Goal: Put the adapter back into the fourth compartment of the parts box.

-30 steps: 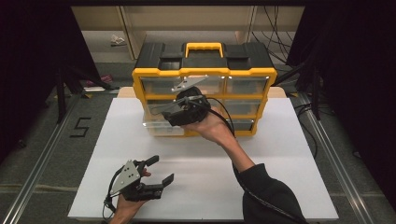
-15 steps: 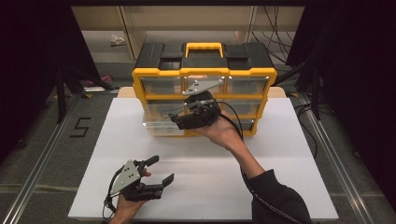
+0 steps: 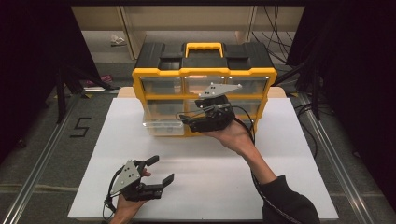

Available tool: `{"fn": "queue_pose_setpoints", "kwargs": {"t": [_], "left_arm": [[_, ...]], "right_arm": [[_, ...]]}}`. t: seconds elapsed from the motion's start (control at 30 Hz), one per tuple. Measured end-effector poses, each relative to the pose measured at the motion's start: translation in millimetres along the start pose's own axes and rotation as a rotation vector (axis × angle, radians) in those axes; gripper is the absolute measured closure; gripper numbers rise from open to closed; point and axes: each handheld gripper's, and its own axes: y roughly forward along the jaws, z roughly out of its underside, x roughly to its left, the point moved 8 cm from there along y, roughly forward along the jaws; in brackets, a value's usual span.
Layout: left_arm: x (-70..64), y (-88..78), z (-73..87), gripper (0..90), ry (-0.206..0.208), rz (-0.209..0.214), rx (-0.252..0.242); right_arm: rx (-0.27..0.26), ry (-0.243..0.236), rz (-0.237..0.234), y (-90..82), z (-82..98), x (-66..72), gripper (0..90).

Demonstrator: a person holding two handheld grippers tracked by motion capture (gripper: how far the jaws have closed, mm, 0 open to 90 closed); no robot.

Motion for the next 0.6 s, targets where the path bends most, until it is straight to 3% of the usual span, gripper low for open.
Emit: {"fn": "queue_pose_setpoints", "kwargs": {"t": [0.6], "left_arm": [[-0.5,0.3,0.3,17.9,-0.002,0.003,0.002]], "right_arm": [[-0.068,0.007,-0.002,-24.5,23.4,1.1,29.8]]}}
